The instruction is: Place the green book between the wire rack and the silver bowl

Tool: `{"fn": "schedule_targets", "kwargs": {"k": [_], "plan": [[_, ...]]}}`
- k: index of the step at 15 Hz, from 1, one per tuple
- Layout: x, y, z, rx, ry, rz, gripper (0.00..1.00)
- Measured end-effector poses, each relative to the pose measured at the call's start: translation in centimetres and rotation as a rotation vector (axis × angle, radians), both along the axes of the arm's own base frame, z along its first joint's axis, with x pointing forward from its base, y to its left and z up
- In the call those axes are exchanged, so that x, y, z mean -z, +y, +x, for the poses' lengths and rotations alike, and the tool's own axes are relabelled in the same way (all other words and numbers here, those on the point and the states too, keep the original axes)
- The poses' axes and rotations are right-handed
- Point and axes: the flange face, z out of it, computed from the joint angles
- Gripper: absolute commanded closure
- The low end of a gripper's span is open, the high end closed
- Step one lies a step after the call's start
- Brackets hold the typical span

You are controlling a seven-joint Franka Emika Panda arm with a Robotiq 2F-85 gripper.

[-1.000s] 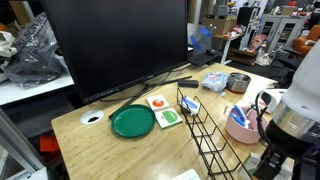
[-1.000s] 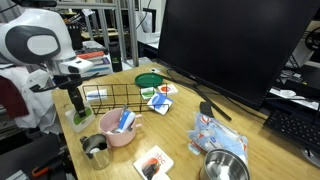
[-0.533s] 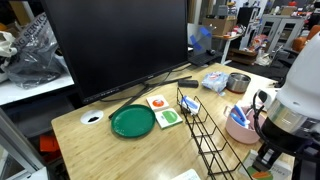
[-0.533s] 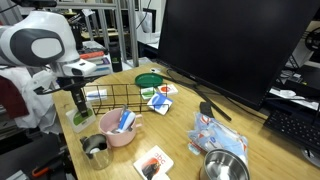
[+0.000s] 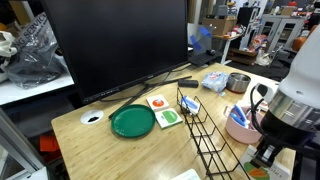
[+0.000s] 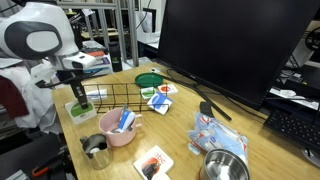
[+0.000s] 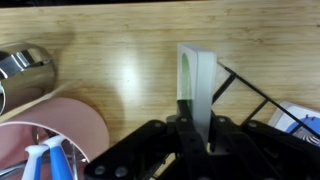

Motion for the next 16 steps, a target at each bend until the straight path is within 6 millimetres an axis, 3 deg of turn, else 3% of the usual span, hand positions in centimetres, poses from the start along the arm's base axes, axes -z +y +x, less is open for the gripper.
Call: {"fn": "schedule_targets", "kwargs": {"k": [3,6,11,14,15,16], "plan": [[-2.7,-0.2,0.4,0.022,-0.049,0.014,0.96],[-6.9,-2.6,2.1,0.139,-0.142,0.029,0.96],[-13.8,-9.7,5.8,0.395,-0.297,-0.009,0.96],[-15.7,-14.4,7.4,0.571,-0.331,-0.073,0.96],[-16.0,-15.9,7.7,0.631,-0.333,-0.092,0.86],[-16.2,-17.0,8.0,0.691,-0.333,-0.107,0.86]]}}
